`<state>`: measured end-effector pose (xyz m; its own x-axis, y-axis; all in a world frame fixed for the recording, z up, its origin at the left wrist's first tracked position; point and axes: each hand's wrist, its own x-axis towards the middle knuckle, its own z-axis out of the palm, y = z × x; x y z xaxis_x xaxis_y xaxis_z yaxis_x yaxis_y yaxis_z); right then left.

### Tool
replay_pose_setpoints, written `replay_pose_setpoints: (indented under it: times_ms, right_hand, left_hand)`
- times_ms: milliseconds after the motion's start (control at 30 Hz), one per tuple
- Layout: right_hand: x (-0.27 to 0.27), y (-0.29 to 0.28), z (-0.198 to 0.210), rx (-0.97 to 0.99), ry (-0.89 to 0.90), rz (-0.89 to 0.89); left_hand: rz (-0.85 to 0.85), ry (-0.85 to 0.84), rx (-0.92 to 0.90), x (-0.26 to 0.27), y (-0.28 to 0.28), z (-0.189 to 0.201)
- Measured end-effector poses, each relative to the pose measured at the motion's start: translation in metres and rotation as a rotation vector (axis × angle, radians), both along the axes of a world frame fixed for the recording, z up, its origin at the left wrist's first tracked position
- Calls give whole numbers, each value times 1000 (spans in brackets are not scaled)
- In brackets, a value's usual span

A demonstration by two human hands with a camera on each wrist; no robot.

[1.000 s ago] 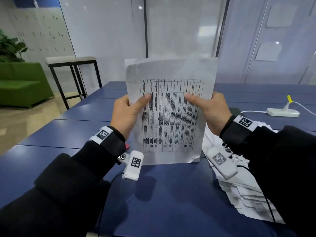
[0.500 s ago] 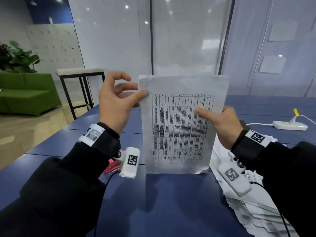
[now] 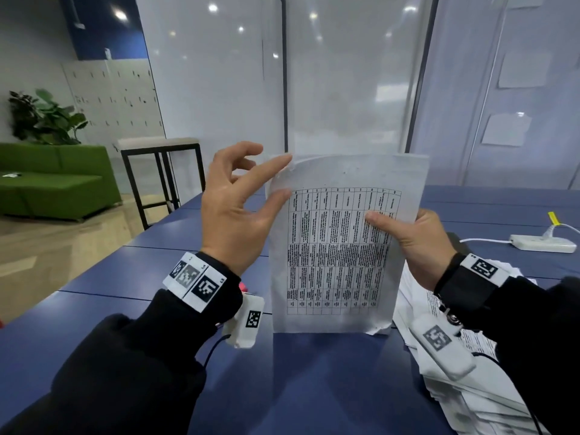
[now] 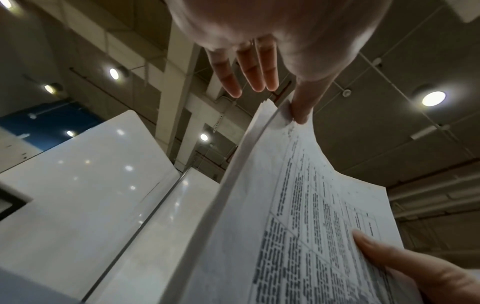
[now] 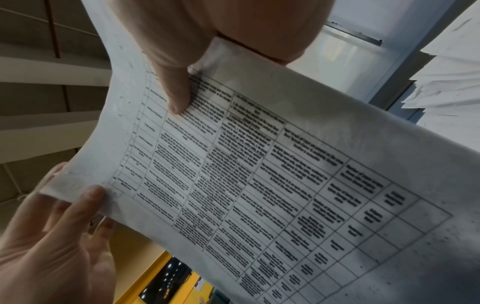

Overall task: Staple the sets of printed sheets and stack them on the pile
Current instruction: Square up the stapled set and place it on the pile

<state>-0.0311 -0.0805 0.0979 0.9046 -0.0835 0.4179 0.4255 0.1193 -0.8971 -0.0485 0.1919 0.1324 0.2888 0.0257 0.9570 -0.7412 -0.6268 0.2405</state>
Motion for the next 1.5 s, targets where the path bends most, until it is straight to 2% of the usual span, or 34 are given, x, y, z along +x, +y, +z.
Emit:
replay_pose_setpoints:
  times_ms: [100,233,333,567,700,767,867,967,1100,1167,1233,1300,1367,1500]
  right_hand:
    - [0,-1,0,-11,11,-6]
    - [1,-1,-1,8,27,2]
    - [0,-1,0,7,24,0]
    - [-1,-2,1,-5,6,19]
    - [0,-4,0,-13,-3,32]
    - [0,-4,0,-11,4,29]
    - [1,-4,-1,-7,11,35]
    - [0,-3,-1,-10,12,39]
    - [-1,-3,0,-8,6,49]
    - [-1,-3,-1,-11,6,49]
    - [0,-4,-1,-6,7,45]
    - [0,-6,-2,1,4,40]
    - [-1,-7,-1,8,4,43]
    - [-1,-7,-1,11,11,56]
  left_hand:
    - [60,-80,130,-4,0,3]
    - [166,-272,268,-7,1,6]
    - [177,-284,314,-6,2,3]
    - [68,96,201,0,8,11]
    - [86,157,277,7,16,23]
    - [40,211,225,11,17,26]
    - [-103,407,-6,17,17,25]
    - [-356,602,-274,20,13,16]
    - [-618,746,-381,20,4,2]
    - [-615,677,-497,17,-2,2]
    - [-528,536,-596,15,-3,6]
    - [-486,422,-553,14,-2,10]
    - [-416,370,-436,12,-2,13]
    - [-345,382,-350,12,-4,18]
